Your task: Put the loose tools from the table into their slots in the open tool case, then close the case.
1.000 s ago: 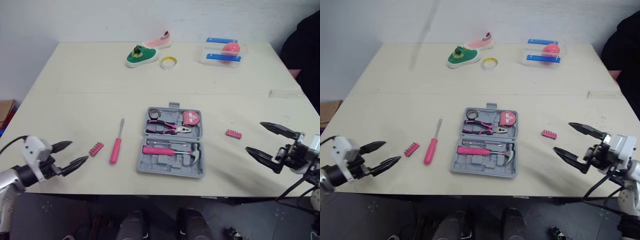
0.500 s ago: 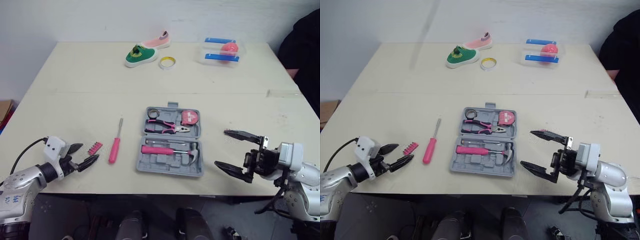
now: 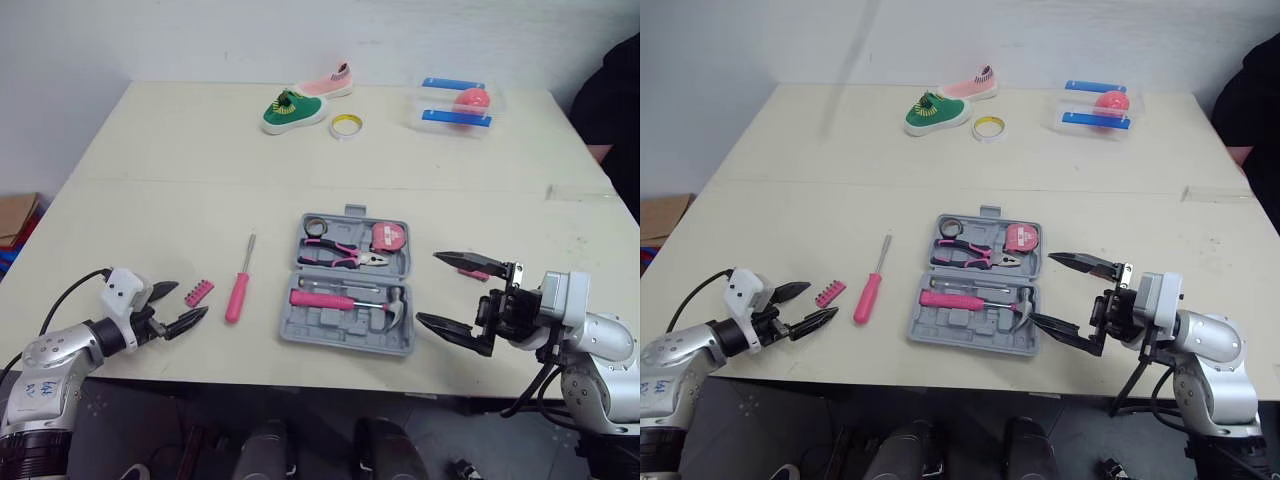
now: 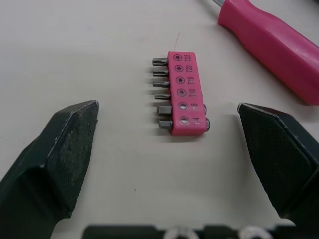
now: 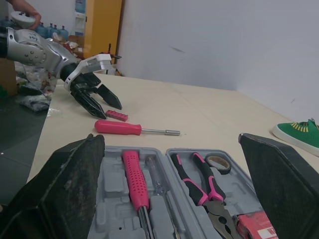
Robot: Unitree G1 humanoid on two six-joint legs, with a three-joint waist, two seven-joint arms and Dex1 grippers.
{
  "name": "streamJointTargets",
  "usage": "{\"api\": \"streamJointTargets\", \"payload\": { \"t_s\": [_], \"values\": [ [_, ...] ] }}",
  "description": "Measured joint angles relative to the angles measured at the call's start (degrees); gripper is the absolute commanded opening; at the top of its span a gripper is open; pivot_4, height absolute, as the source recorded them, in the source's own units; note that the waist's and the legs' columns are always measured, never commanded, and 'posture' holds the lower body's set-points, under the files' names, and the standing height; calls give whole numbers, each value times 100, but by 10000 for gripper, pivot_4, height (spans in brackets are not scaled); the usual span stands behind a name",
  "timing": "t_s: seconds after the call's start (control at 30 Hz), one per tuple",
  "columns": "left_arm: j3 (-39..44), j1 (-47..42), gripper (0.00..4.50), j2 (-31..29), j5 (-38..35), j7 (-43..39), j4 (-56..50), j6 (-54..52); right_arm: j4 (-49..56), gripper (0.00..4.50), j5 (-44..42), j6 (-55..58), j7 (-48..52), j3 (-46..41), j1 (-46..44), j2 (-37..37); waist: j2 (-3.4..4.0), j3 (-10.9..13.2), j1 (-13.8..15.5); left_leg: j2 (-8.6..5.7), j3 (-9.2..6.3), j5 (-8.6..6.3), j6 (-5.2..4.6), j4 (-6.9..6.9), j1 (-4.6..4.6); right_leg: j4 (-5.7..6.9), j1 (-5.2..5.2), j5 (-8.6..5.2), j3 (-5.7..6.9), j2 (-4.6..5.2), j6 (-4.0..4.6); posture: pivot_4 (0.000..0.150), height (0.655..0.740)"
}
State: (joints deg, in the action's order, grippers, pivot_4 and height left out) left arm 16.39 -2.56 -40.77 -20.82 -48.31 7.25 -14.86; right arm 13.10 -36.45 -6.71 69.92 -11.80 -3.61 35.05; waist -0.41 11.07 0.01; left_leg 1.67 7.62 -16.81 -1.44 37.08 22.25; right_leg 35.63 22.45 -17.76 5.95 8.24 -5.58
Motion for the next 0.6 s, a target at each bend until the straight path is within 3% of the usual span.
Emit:
{"api": "streamJointTargets", "payload": {
  "t_s": [0.13,0.23,0.6],
  "values": [
    [-12,-26,17582,0,4,-15,28,-22,0,45000,0,56,-36,0,0,15,0,0,-6,-1,3,-1,-3,0,0,-1,0,0,-1,1,0,1500,7400],
    [-41,-48,6392,10,2,-59,42,-17,0,45000,1,70,-45,0,0,46,0,0,-2,-1,3,-1,-2,-1,0,-2,-1,0,2,1,0,1500,7400],
    [155,265,6395,-13,-188,-409,62,226,445,45000,-3,594,-408,21,-118,205,1,-1,-36,2,10,-2,-2,-3,-1,-2,4,0,0,2,0,1500,7400]
  ]
}}
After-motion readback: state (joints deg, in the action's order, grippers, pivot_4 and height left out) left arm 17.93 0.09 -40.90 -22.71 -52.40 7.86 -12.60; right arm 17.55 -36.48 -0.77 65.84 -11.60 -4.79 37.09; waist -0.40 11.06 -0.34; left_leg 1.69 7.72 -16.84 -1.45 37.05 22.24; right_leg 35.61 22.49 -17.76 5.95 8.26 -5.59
